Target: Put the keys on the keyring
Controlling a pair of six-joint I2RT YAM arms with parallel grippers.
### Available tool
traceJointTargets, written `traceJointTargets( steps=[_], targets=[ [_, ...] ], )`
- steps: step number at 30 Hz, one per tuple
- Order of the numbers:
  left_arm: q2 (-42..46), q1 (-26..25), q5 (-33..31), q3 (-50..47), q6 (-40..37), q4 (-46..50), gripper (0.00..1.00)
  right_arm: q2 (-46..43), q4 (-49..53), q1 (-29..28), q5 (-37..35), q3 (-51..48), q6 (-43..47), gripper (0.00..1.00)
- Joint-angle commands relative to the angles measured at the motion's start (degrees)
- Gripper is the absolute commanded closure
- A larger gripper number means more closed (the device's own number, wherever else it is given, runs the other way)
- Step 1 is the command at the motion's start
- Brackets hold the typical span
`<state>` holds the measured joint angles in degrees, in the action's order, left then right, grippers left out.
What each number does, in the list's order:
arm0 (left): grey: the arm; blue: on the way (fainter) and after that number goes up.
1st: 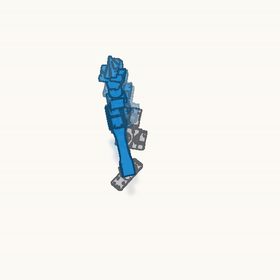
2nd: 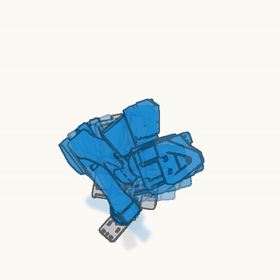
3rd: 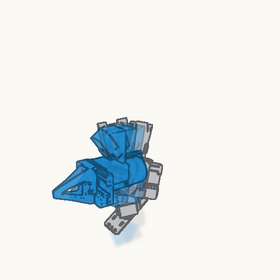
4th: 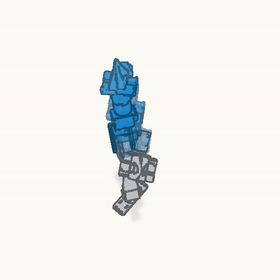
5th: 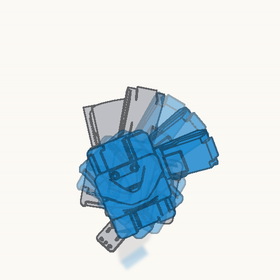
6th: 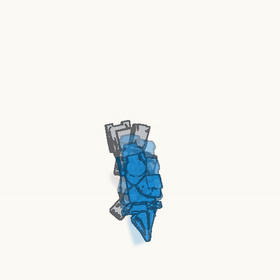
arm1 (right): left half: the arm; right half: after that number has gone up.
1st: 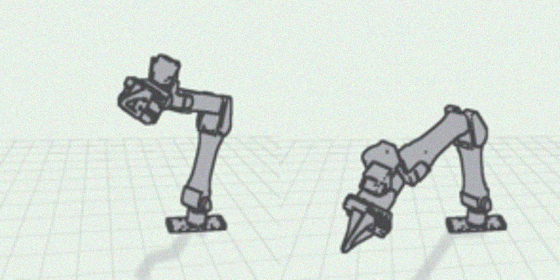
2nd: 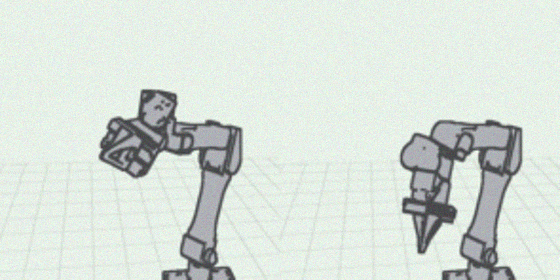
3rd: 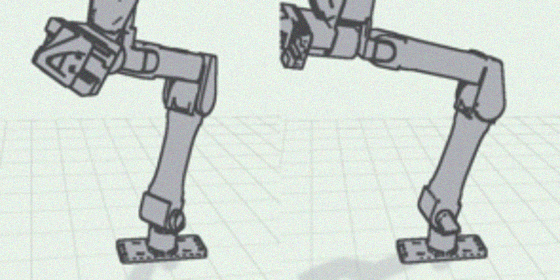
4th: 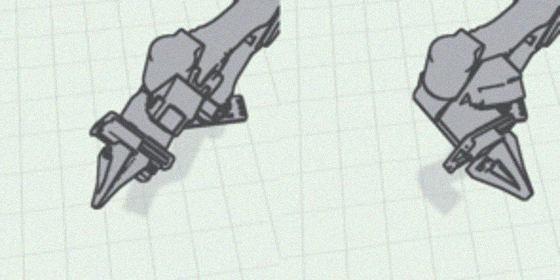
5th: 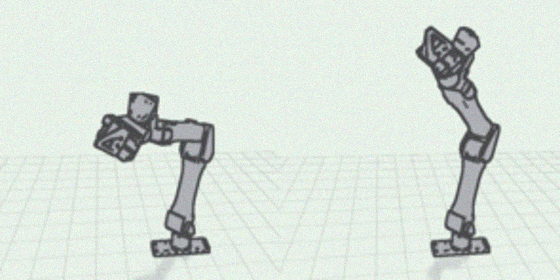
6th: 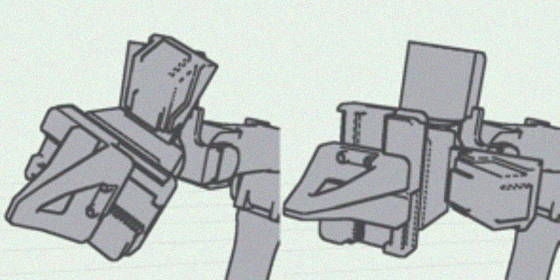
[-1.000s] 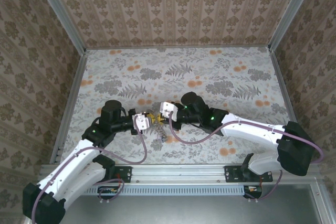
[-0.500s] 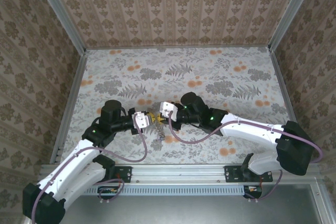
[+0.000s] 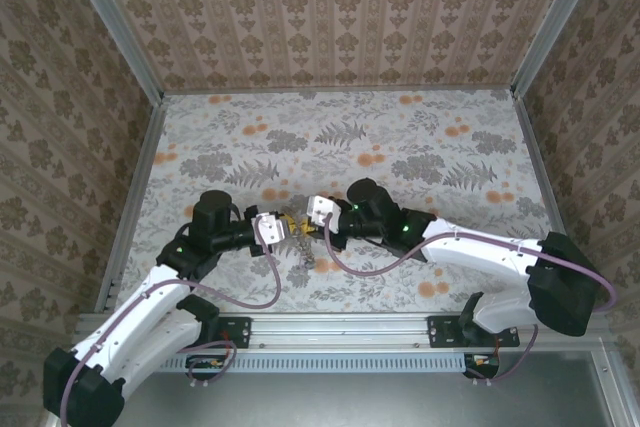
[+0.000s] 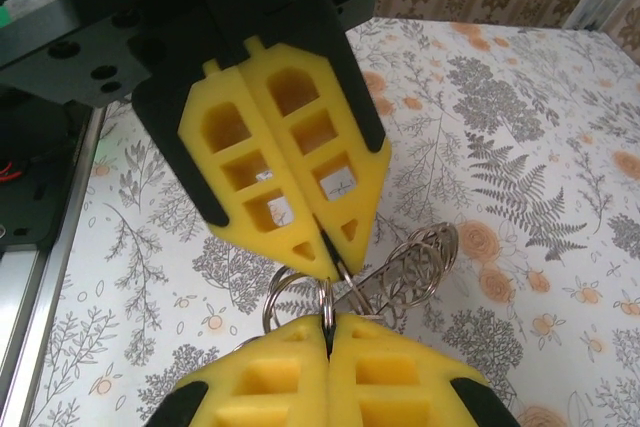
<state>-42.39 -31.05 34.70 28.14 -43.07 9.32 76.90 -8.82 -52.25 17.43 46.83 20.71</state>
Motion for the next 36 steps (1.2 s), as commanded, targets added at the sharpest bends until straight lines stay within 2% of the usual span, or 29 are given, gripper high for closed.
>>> traceJointTargets(
  steps=[1, 4, 13, 23, 31, 36],
  targets=[
    [-0.1, 0.3, 1.5, 0.1, 0.9, -2.9, 1.00, -1.5, -1.4, -0.1, 0.8, -0.6, -1.4, 1.00],
    [-0.1, 0.3, 1.7, 0.1, 1.0, -3.0, 1.00, -1.2, 0.0, -0.1, -1.7, -0.5, -1.2, 1.00],
    [0.0, 0.3, 1.8, 0.1, 1.1, -3.2, 1.00, 1.7, -0.4, 0.0, -1.6, 1.2, -4.1, 1.00],
    [-0.1, 0.3, 1.8, -0.2, 1.4, -3.5, 1.00, 2.4, -10.6, 0.6, -1.0, -1.5, -13.6, 1.00],
    [-0.1, 0.3, 3.5, -0.3, 2.5, -4.3, 1.00, 2.3, -10.6, 0.9, -1.5, -1.8, -14.9, 1.00],
    [0.4, 0.3, 3.8, -0.6, 2.9, -5.1, 1.00, 2.4, -11.6, 2.5, -1.7, -2.6, -19.2, 1.00]
  ],
)
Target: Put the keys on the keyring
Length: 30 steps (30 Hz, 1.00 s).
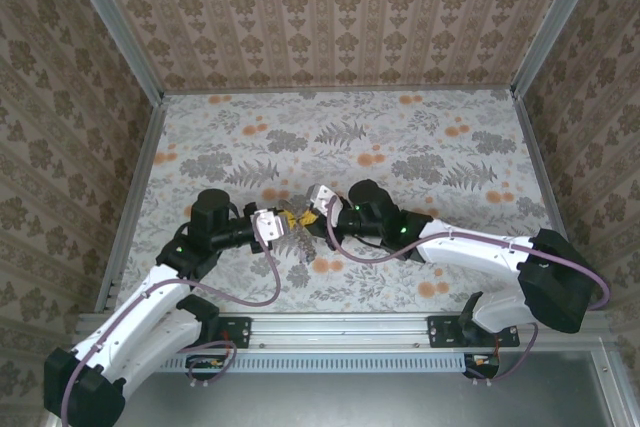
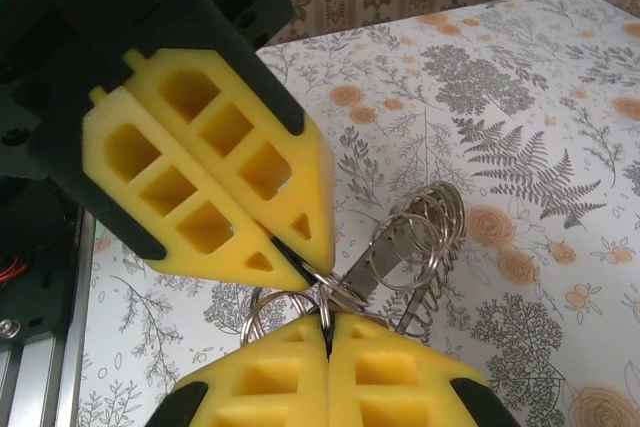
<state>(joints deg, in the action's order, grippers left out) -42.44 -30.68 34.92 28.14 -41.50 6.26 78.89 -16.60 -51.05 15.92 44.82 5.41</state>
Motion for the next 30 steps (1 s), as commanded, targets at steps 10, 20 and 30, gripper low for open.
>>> traceJointTargets(
  steps=[10, 20, 30],
  targets=[
    [0.9, -0.1, 4.2, -1.2, 1.8, -3.4, 1.00, 0.4, -4.6, 4.0, 3.4, -1.8, -8.1, 1.00],
    [1.1, -0.1, 5.5, -1.2, 4.6, -6.7, 1.00, 2.9, -3.8, 5.4, 12.3, -1.3, -5.3, 0.71],
    [1.2, -0.3, 8.1, -1.7, 7.7, -9.8, 1.00, -5.4, 13.1, 7.0, 10.7, 3.5, 15.5, 0.64]
  ],
)
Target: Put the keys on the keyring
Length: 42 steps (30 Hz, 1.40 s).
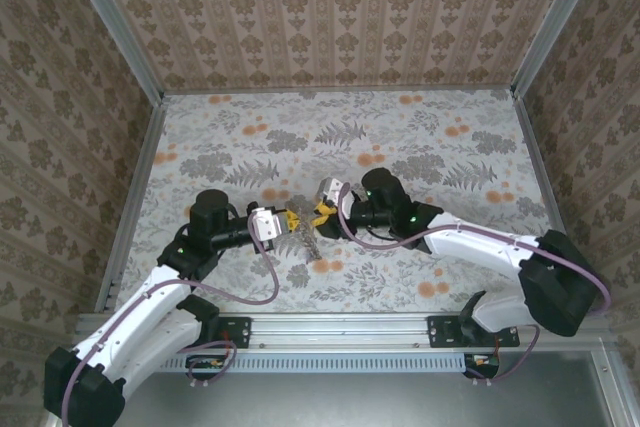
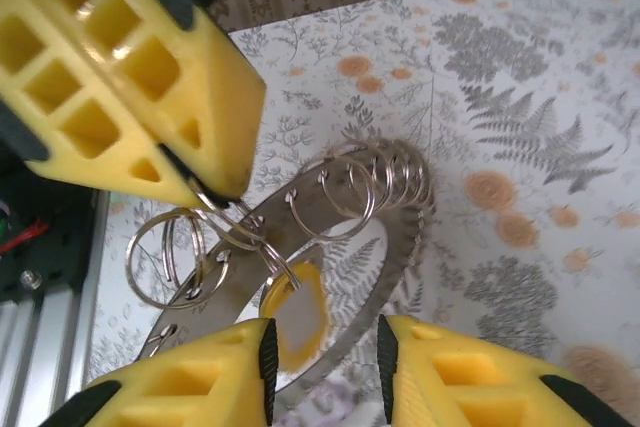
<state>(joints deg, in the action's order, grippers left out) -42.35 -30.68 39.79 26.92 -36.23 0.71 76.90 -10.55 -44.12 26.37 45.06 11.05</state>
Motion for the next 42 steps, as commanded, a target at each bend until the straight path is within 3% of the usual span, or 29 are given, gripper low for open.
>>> traceJointTargets(
  steps=[1, 10, 23, 28, 33, 34, 38, 42],
  targets=[
    [1.1, -0.3, 3.6, -0.5, 2.8, -4.7, 1.00, -4.1, 8.5, 0.0, -0.1, 3.7, 11.9, 0.64],
    [-0.3, -1.2, 6.8, -0.4, 5.3, -7.8, 1.00, -6.1, 15.8, -1.9, -0.9, 6.8, 24.3, 0.73],
    [-4.1, -3.9, 8.3, 0.2, 6.9, -11.7, 1.00, -3.6, 14.5, -2.4, -0.5, 7.6, 25.1, 0.69],
    [-4.4, -4.4, 7.4, 0.4, 6.8, -11.3, 1.00, -3.8, 16.3, -2.4, -0.2, 8.0, 26.0, 0.91],
    [-4.6, -4.4, 4.5, 1.0, 6.7, -8.4, 1.00, -4.7, 19.6, -2.5, -0.3, 8.7, 27.8, 1.00],
    [-4.9, -4.4, 2.8, 1.6, 6.7, -6.6, 0.99, -4.9, 20.6, -2.6, -0.5, 9.0, 28.4, 1.00],
    [-7.0, -4.4, -1.2, 4.6, 6.1, 1.5, 0.80, -4.6, 24.9, -3.3, -4.4, 11.2, 29.3, 1.00],
    [-9.2, -4.5, -1.5, 6.5, 6.3, 4.1, 0.79, -2.3, 31.3, -4.4, -11.0, 15.1, 30.3, 1.00]
  ],
)
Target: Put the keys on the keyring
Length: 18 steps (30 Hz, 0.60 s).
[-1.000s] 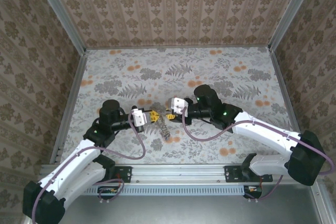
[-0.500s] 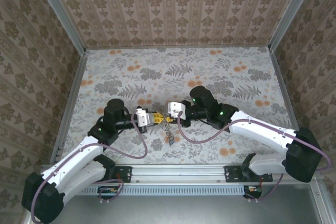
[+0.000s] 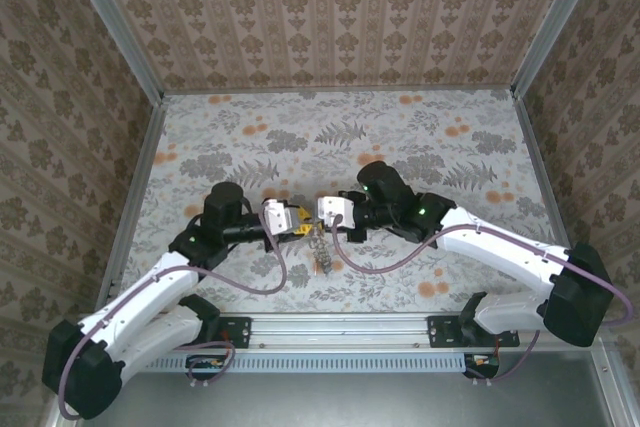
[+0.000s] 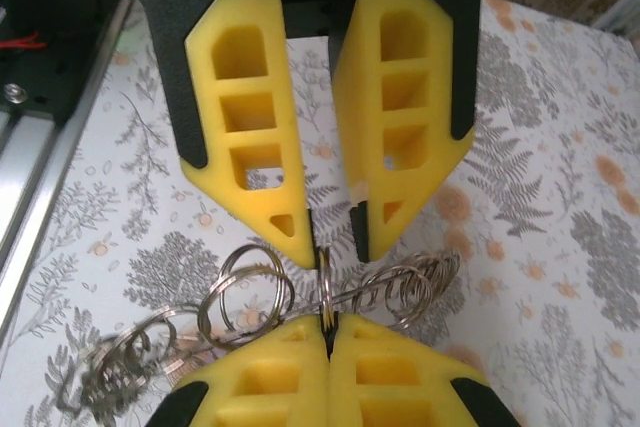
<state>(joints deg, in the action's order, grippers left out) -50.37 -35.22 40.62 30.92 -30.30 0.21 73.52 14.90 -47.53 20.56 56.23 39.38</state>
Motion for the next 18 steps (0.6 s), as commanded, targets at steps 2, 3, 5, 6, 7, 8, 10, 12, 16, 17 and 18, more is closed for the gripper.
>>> traceJointTargets(
  steps=[2, 3, 5, 6, 7, 8, 10, 12, 16, 17, 18],
  targets=[
    [-2.1, 0.0, -2.9, 3.0, 0.7, 4.8, 0.78, 1.9, 7.3, -1.7, -7.8, 5.1, 2.2, 1.00],
    [-2.6, -0.1, -3.1, 3.3, 0.8, 4.8, 0.78, 2.1, 7.8, -2.0, -8.5, 5.6, 2.2, 1.00],
    [-3.2, -0.3, -3.1, 3.6, 0.8, 4.6, 0.78, 2.6, 8.8, -2.4, -9.4, 6.5, 2.2, 1.00],
    [-3.4, -0.5, -2.9, 3.8, 0.8, 4.3, 0.78, 3.1, 9.4, -2.6, -10.0, 7.0, 2.3, 1.00],
    [-3.6, -0.6, -2.6, 3.9, 0.9, 3.9, 0.78, 3.3, 9.5, -2.8, -10.6, 7.3, 2.2, 1.00],
    [-3.7, -0.7, -2.1, 3.8, 0.9, 3.2, 0.78, 3.6, 9.3, -2.9, -11.3, 7.5, 1.8, 1.00],
    [-3.6, -0.9, -1.3, 3.5, 0.9, 1.9, 0.78, 3.7, 8.9, -3.0, -12.0, 7.5, 1.3, 1.00],
    [-3.5, -1.3, -1.1, 3.0, 0.9, 0.6, 0.78, 3.8, 8.1, -3.1, -12.8, 7.4, 0.4, 1.00],
    [-3.7, -2.1, -0.1, 2.5, 1.3, -0.8, 0.77, 3.7, 7.2, -3.1, -12.4, 7.1, -0.3, 1.00],
    [-3.7, -2.4, 0.0, 2.4, 1.2, -0.9, 0.77, 3.7, 6.9, -3.1, -11.9, 6.7, -0.2, 1.00],
    [-3.9, -2.6, -0.3, 2.3, 1.1, -1.0, 0.77, 3.4, 6.4, -3.0, -11.1, 6.0, 0.3, 1.00]
  ],
)
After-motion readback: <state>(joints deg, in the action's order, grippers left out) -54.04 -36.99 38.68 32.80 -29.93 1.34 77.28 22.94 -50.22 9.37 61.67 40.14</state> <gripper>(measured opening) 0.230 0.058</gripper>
